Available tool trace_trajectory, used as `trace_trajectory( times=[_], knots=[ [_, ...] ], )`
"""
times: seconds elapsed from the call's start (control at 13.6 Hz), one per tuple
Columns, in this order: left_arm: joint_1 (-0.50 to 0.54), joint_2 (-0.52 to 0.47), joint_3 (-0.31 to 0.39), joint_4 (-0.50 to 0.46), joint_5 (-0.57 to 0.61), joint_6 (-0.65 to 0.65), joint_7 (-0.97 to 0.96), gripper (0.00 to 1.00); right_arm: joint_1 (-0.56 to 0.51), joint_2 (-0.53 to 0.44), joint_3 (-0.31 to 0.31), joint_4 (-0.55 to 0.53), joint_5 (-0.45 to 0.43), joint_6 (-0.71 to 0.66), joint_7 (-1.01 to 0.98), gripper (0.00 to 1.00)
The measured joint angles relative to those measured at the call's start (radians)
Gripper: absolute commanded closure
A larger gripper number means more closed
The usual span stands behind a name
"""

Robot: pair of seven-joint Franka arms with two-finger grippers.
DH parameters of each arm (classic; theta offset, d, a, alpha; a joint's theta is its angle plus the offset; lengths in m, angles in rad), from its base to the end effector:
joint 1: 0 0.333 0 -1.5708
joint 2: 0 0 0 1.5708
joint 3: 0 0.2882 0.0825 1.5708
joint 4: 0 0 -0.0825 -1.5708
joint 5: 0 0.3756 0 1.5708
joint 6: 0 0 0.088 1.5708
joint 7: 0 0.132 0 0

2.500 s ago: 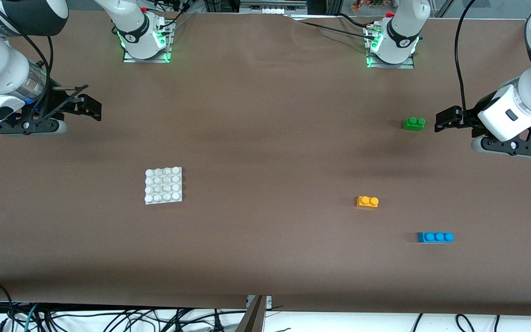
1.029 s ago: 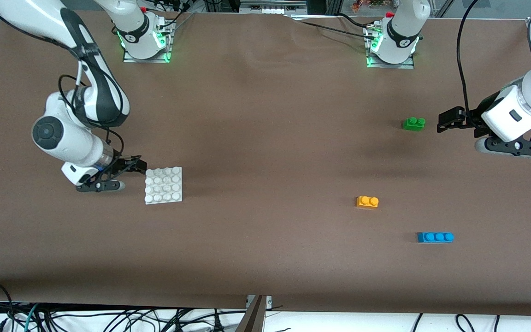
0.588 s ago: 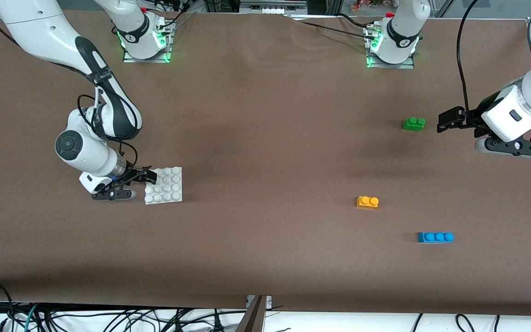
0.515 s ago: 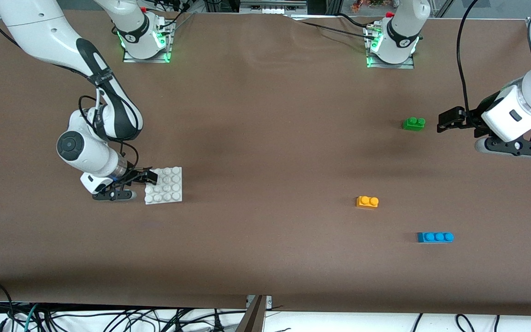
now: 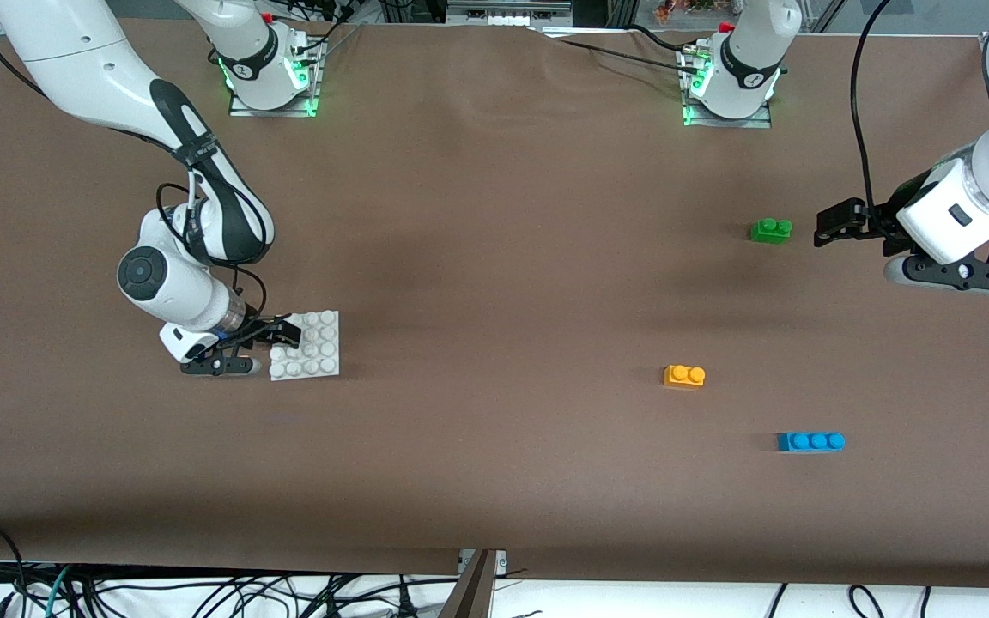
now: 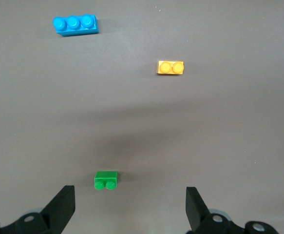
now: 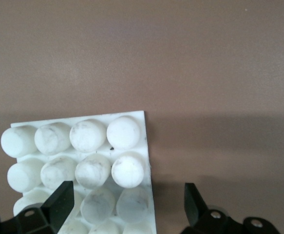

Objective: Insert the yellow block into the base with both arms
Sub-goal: 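Lower the right gripper onto the edge of the white base plate, then grip the white base plate and slide it toward the table center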

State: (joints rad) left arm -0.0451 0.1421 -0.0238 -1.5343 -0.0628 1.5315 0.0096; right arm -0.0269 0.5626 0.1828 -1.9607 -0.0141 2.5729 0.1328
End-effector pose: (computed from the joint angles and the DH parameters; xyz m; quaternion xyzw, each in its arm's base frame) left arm 0.5708 -0.0472 0.5061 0.9961 -0.0381 -0.0733 0.0309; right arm 0.5971 0.0948 0.1525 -0.9986 -0.0021 -0.0228 0.0479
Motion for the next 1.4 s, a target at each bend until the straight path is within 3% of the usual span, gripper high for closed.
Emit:
trace_trajectory(
  times=[0.59, 0.88, 1.4],
  knots=[
    [0.000, 0.000, 0.000, 0.000, 0.000, 0.000, 0.000, 0.00, 0.003, 0.031, 0.001, 0.000, 0.000, 0.050, 0.002, 0.01],
    [0.000, 0.000, 0.000, 0.000, 0.000, 0.000, 0.000, 0.00, 0.011, 0.035, 0.008, 0.000, 0.000, 0.061, 0.016, 0.25],
    [0.000, 0.000, 0.000, 0.000, 0.000, 0.000, 0.000, 0.00, 0.067, 0.037, 0.008, 0.006, -0.003, 0.082, 0.077, 0.38]
  ],
)
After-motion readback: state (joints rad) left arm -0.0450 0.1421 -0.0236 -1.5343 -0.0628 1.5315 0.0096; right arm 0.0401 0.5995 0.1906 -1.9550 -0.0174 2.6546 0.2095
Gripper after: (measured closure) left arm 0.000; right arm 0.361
